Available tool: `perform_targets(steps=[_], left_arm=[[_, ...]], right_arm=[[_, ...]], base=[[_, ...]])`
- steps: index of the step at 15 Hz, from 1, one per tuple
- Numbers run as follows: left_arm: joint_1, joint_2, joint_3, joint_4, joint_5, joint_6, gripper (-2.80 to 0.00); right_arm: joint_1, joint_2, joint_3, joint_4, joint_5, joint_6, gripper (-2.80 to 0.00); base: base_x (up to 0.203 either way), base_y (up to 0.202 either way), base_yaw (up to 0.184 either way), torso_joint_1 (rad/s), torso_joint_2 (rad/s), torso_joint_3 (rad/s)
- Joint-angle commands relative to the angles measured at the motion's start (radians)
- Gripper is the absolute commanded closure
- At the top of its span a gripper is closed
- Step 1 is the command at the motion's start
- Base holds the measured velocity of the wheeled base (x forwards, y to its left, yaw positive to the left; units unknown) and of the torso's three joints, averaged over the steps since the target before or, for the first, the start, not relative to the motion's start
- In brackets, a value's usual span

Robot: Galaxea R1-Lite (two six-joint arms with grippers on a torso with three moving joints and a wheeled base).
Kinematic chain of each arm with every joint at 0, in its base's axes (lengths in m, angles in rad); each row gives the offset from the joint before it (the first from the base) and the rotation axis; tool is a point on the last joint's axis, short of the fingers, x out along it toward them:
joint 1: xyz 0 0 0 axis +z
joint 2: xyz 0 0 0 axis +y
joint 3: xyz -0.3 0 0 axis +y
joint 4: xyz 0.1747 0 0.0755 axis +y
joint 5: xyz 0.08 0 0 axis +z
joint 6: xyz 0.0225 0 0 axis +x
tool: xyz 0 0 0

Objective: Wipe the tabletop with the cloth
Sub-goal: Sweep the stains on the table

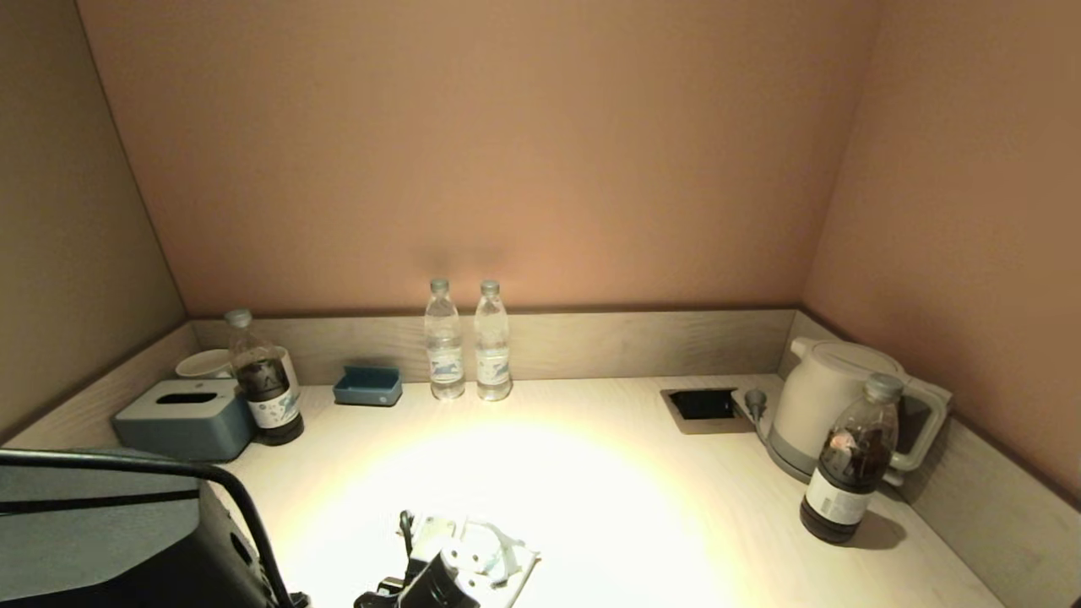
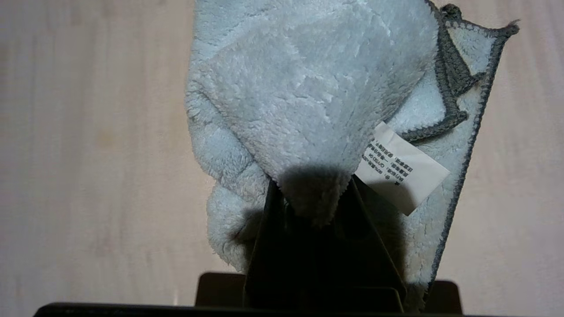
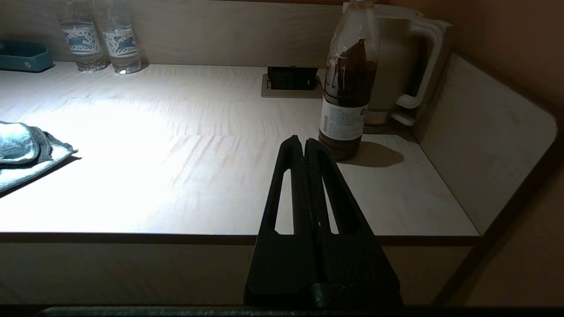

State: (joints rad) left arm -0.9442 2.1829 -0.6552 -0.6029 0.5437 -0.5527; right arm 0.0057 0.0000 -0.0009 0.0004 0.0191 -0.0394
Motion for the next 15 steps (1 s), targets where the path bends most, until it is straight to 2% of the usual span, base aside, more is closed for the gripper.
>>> perform_targets(steps=[1,2,6,8,9,10,12,15], left_arm=[[0.019,-0.045,0.061,0.002,0.010,-0.013,0.00],[0.041,-0.058,0.083,0.002,0.022,-0.020,0.00],[0.218,-0.084,0.125,0.001,0.060,-0.018,0.00],[0.250,-0.089,0.125,0.002,0.063,-0.007,0.00],[0.290,-0.084,0.118,0.002,0.060,0.003,0.00],[0.360,-0.070,0.102,0.001,0.057,0.016,0.00],[0.448,-0.005,0.028,0.000,0.052,0.046,0.00],[0.522,0.093,-0.126,0.002,0.050,0.106,0.00]], right_arm=[[0.000,0.000,-0.001,0.000,0.001,-0.001,0.00],[0.000,0.000,0.001,0.000,0.001,-0.001,0.00],[0.000,0.000,0.000,0.000,0.001,-0.001,0.00],[0.000,0.000,0.001,0.000,0.001,-0.001,0.00],[0.000,0.000,-0.001,0.000,0.001,-0.001,0.00],[0.000,0.000,-0.001,0.000,0.001,-0.001,0.00],[0.000,0.000,0.001,0.000,0.001,-0.001,0.00],[0.000,0.000,-0.001,0.000,0.001,-0.001,0.00]], base=[[0.000,0.000,0.000,0.000,0.00,0.000],[0.000,0.000,0.000,0.000,0.00,0.000],[0.000,0.000,0.000,0.000,0.00,0.000],[0.000,0.000,0.000,0.000,0.00,0.000],[0.000,0.000,0.000,0.000,0.00,0.000],[0.000,0.000,0.000,0.000,0.00,0.000],[0.000,0.000,0.000,0.000,0.00,0.000],[0.000,0.000,0.000,0.000,0.00,0.000]])
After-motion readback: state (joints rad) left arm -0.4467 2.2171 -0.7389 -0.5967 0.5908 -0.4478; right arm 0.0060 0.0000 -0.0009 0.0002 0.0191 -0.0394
